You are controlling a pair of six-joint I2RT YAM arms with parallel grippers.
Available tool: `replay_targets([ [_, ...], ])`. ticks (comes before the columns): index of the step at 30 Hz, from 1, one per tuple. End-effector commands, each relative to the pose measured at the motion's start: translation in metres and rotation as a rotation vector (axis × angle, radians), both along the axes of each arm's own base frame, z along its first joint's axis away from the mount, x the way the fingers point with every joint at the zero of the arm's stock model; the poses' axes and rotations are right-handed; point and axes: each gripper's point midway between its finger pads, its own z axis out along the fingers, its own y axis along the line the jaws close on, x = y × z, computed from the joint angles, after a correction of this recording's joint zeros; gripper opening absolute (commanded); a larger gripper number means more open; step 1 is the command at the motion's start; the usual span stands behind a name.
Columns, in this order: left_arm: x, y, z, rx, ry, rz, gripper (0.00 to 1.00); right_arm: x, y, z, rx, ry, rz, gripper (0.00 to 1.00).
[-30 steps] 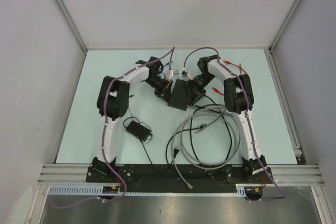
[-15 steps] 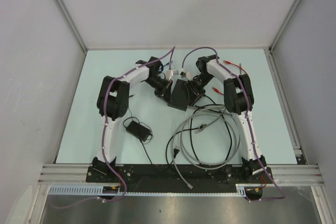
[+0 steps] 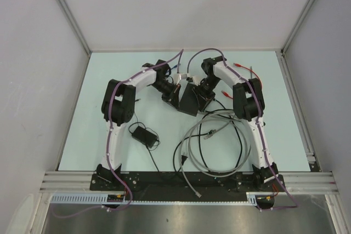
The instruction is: Pull the plug from the switch port
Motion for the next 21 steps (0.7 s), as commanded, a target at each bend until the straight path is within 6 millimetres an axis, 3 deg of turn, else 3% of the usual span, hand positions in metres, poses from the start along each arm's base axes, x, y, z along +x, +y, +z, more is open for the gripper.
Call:
replay_targets([
  [1,0.011,0.024,-0.047,0.157,-0.076,-0.015,0.00,0.005,-0.083,-0.041,-0.346,-0.033,0.047,0.00],
  [2,0.011,0.023,-0.046,0.155,-0.076,-0.015,0.00,0.006,-0.085,-0.041,-0.340,-0.026,0.032,0.00],
  [6,0.011,0.023,-0.047,0.155,-0.073,-0.015,0.00,0.005,-0.061,-0.025,-0.150,0.025,-0.011,0.00],
  [9,0.010,0.023,-0.047,0.158,-0.074,-0.015,0.00,0.006,-0.048,-0.012,-0.067,0.038,-0.025,0.07],
  [14,0.009,0.024,-0.047,0.160,-0.073,-0.015,0.00,0.010,-0.039,-0.008,-0.021,0.039,-0.027,0.11],
  [15,0.008,0.024,-0.046,0.159,-0.074,-0.017,0.00,0.011,-0.036,-0.007,-0.004,0.040,-0.024,0.14],
  [19,0.008,0.021,-0.039,0.136,-0.081,-0.030,0.00,0.007,-0.030,-0.001,0.067,0.086,-0.030,0.41],
  [21,0.008,0.017,-0.027,0.107,-0.088,-0.038,0.00,0.004,-0.028,0.003,0.113,0.116,-0.044,0.47],
])
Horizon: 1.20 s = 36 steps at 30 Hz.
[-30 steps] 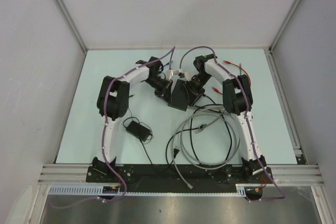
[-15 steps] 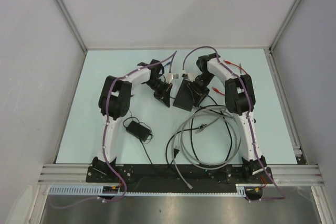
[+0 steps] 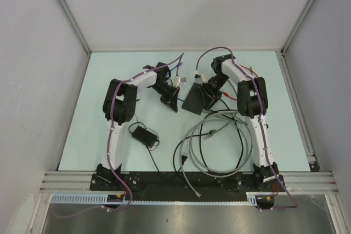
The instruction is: Pull the plug from the switch port
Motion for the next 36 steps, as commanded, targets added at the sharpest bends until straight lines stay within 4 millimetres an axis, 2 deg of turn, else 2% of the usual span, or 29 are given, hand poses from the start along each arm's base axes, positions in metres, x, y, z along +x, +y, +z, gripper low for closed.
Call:
replay_targets([
  [1,0.009,0.006,0.003,0.013,-0.093,-0.050,0.00,-0.004,-0.002,0.003,0.073,0.061,-0.005,0.51],
  [2,0.009,0.001,0.018,-0.041,-0.103,-0.057,0.00,-0.004,-0.002,0.006,0.092,0.064,-0.011,0.53],
  [5,0.011,-0.006,0.040,-0.117,-0.153,-0.081,0.00,0.000,-0.009,0.006,0.097,0.070,-0.039,0.54],
  [6,0.011,-0.010,0.053,-0.153,-0.174,-0.092,0.00,0.003,-0.012,0.006,0.100,0.066,-0.049,0.54],
  [11,0.016,-0.029,0.083,-0.229,-0.229,-0.123,0.00,0.012,-0.022,0.004,0.158,0.092,-0.108,0.53],
  [13,0.017,-0.040,0.084,-0.236,-0.218,-0.133,0.00,0.011,-0.024,0.001,0.172,0.118,-0.120,0.50],
  [14,0.021,-0.046,0.091,-0.247,-0.231,-0.137,0.00,0.011,-0.022,-0.001,0.196,0.136,-0.131,0.49],
  [18,0.020,-0.065,0.082,-0.246,-0.218,-0.147,0.00,0.006,-0.017,-0.002,0.263,0.198,-0.165,0.43],
  [21,0.010,-0.074,0.065,-0.222,-0.186,-0.155,0.00,0.001,-0.012,0.005,0.333,0.227,-0.188,0.43],
  [29,-0.001,-0.065,0.032,-0.137,-0.131,-0.166,0.00,-0.004,0.001,0.012,0.431,0.285,-0.227,0.47],
  [36,-0.003,-0.064,0.022,-0.121,-0.116,-0.166,0.00,-0.014,0.005,0.005,0.410,0.302,-0.199,0.46],
])
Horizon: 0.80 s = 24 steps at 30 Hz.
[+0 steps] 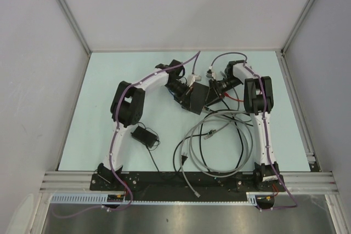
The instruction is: Pull the plug from the switch port
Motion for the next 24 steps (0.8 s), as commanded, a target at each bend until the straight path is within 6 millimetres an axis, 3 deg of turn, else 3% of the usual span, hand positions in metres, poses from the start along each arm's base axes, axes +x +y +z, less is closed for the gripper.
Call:
replay_targets([
  [1,0.005,0.003,-0.008,0.017,-0.023,0.001,0.00,-0.031,0.001,-0.003,-0.015,0.146,0.040,0.46],
  [7,0.004,0.005,-0.015,0.030,-0.017,0.005,0.00,-0.039,0.000,-0.011,-0.036,0.116,0.078,0.43],
  [18,0.003,0.006,-0.015,0.031,-0.015,0.007,0.00,-0.034,-0.002,-0.020,-0.047,0.148,0.018,0.22],
  [24,0.004,0.004,-0.013,0.033,-0.024,0.003,0.00,-0.028,-0.017,-0.049,-0.299,0.113,0.020,0.05],
])
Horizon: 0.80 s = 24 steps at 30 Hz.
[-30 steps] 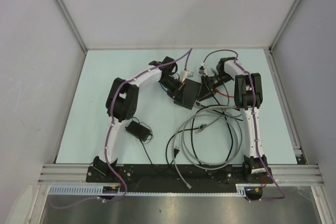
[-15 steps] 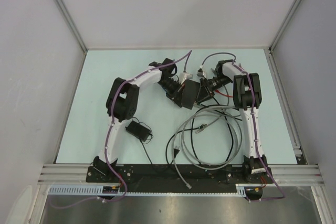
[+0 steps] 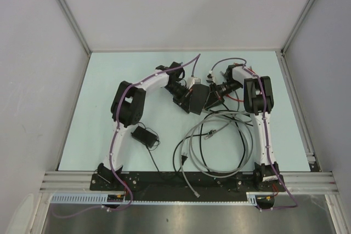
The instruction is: Pull the plug from the switch port
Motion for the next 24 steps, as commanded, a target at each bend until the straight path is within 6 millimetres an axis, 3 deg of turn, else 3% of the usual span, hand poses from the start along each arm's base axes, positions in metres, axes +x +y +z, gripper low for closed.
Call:
replay_targets([
  [1,0.011,-0.003,-0.002,-0.004,-0.051,-0.001,0.00,-0.009,-0.023,-0.041,-0.318,-0.029,0.080,0.04],
  [3,0.012,-0.002,-0.004,0.002,-0.057,-0.001,0.00,-0.007,-0.036,-0.051,-0.427,-0.063,0.112,0.00],
  [6,0.013,-0.003,-0.003,-0.003,-0.057,0.001,0.00,-0.006,-0.045,-0.048,-0.500,-0.094,0.152,0.00],
  [17,0.015,-0.007,0.000,-0.021,-0.053,0.005,0.00,-0.005,-0.045,-0.034,-0.504,-0.137,0.200,0.00],
  [21,0.015,-0.005,0.004,-0.030,-0.046,0.010,0.00,0.005,-0.036,-0.007,-0.409,-0.194,0.184,0.00],
  [24,0.016,-0.005,0.012,-0.053,-0.040,0.013,0.00,0.016,-0.035,0.029,-0.331,-0.287,0.171,0.00],
])
